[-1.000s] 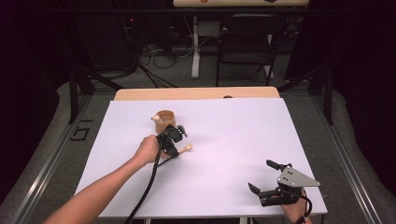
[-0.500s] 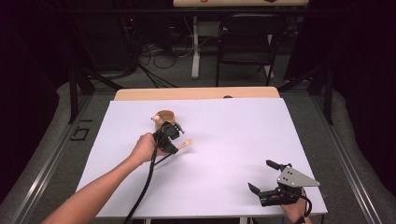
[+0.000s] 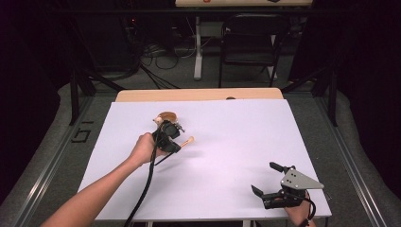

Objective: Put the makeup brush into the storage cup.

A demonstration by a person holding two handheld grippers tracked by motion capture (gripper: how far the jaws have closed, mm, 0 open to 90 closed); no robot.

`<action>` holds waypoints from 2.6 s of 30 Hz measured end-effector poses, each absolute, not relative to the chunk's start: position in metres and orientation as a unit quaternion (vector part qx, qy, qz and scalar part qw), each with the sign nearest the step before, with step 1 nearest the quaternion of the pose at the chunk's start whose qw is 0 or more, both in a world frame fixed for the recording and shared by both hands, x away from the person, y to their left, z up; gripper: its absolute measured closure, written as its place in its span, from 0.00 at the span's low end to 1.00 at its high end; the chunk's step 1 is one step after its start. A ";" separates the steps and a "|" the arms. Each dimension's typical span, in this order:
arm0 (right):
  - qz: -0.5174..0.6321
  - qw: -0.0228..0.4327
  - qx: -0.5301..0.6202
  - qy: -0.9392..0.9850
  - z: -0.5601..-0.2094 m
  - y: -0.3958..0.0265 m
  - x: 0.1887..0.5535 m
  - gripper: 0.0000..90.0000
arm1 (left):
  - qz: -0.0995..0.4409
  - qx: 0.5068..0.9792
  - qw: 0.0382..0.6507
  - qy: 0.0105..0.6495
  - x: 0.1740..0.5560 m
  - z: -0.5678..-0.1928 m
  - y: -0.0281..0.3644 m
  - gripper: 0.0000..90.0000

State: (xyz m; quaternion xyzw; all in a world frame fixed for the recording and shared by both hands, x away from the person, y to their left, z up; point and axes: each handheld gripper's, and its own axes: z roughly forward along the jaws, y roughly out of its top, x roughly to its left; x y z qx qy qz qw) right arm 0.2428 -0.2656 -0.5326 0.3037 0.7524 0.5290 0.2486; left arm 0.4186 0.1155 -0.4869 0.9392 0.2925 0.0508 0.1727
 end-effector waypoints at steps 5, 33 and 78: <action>0.528 0.247 0.305 0.753 -0.533 -0.266 0.243 0.00 | 0.058 0.937 0.185 0.290 0.418 -0.481 0.118 0.92; 0.530 0.250 0.303 0.752 -0.533 -0.265 0.242 0.00 | 0.076 0.923 0.239 0.291 0.418 -0.470 0.121 0.92; 0.528 0.250 0.307 0.752 -0.532 -0.267 0.243 0.00 | 0.127 0.886 0.337 0.291 0.423 -0.460 0.119 0.92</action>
